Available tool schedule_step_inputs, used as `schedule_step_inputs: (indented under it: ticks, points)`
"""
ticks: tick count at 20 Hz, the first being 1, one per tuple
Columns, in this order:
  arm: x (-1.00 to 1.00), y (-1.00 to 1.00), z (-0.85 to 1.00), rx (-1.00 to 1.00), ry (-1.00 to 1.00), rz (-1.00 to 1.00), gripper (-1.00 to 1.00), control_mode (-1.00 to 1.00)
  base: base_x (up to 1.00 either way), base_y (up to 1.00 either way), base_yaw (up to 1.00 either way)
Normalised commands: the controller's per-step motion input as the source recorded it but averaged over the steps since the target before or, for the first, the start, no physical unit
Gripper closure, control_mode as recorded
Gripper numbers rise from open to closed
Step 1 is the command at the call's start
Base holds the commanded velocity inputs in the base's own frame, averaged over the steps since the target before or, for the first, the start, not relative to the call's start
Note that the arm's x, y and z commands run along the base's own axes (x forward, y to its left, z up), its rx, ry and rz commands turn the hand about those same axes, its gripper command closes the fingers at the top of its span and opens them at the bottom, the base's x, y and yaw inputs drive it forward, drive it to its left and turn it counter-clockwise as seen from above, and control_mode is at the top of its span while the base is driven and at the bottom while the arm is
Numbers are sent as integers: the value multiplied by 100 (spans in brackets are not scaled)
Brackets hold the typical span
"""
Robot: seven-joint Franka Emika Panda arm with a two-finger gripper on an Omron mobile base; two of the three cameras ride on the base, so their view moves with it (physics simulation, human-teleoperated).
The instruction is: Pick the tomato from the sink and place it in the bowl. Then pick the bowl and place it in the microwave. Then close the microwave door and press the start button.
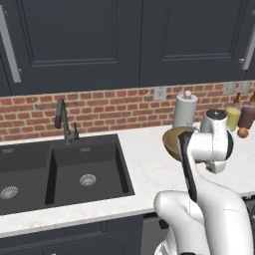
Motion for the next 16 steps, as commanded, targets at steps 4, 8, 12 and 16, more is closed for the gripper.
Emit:
schedule_step_inputs:
  ticks: [4, 8, 12, 16]
  points:
    - [-57, 0, 78, 24, 0, -30, 100, -100, 0, 0, 0]
    - [-78, 10, 82, 8, -6, -11, 100, -100, 0, 0, 0]
    - [-78, 9, 63, -2, -22, 0, 100, -100, 0, 0, 0]
    - [-64, 17, 65, -10, -20, 0, 100, -100, 0, 0, 0]
